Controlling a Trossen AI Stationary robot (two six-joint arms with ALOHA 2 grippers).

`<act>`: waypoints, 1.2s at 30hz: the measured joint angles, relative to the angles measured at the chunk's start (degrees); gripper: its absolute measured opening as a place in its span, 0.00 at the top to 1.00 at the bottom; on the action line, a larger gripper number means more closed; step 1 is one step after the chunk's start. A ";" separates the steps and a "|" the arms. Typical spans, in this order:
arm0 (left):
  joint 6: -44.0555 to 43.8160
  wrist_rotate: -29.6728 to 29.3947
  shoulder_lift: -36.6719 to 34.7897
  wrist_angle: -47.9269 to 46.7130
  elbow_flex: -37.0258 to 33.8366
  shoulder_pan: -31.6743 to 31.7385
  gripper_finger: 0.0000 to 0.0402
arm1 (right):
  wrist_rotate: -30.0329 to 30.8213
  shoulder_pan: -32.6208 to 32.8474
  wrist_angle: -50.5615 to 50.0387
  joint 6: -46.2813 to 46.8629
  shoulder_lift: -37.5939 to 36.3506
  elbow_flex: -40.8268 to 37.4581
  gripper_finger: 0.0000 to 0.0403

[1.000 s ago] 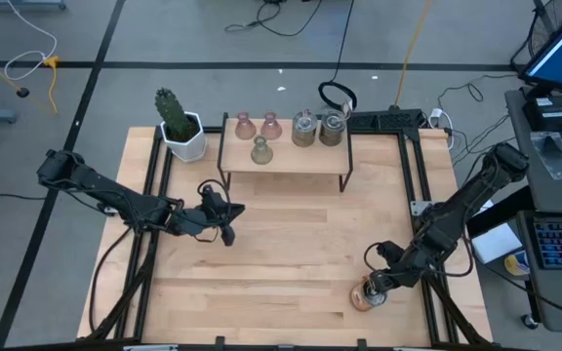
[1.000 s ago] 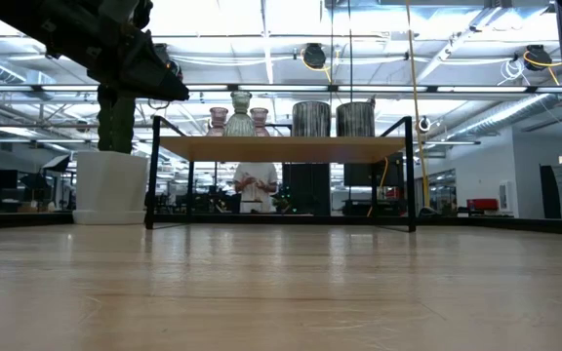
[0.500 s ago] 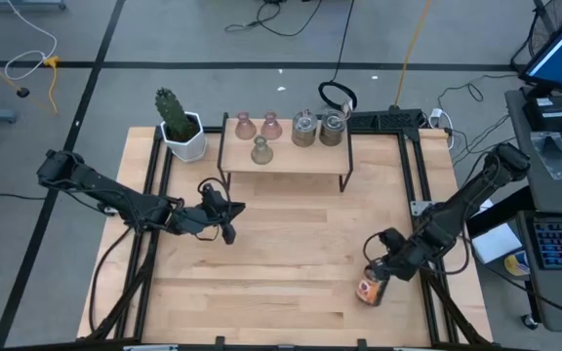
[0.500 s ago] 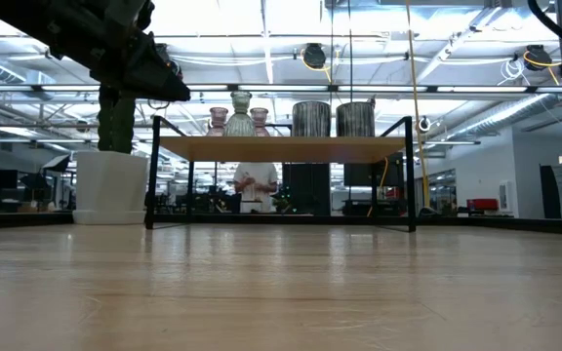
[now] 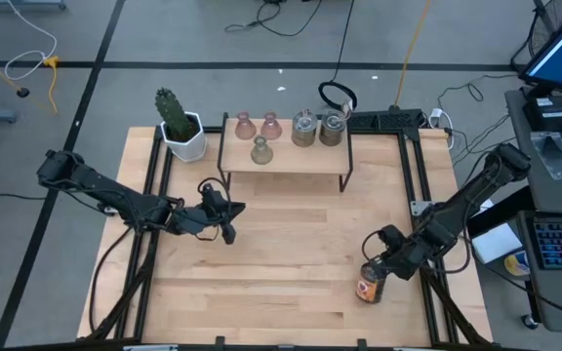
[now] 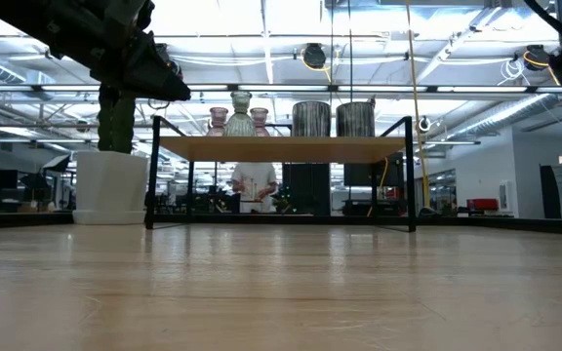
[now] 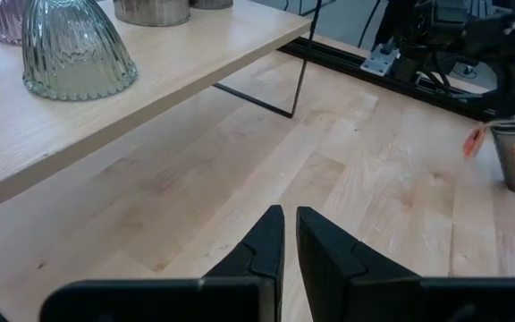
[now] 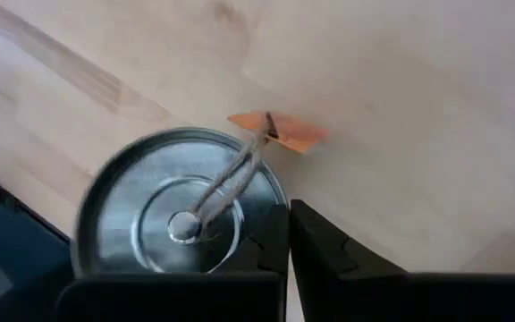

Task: Pick & Place candle stick holders
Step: Put the silver scented candle on the shelf

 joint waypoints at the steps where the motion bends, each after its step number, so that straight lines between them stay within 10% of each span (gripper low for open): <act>1: -0.01 0.00 0.00 0.00 0.00 0.00 0.91 | 0.62 -0.25 -1.05 -0.20 0.00 0.93 1.00; 36: 0.03 -0.04 0.00 -0.03 0.00 0.00 0.91 | -3.07 -4.61 -7.88 -5.14 -0.11 4.27 0.90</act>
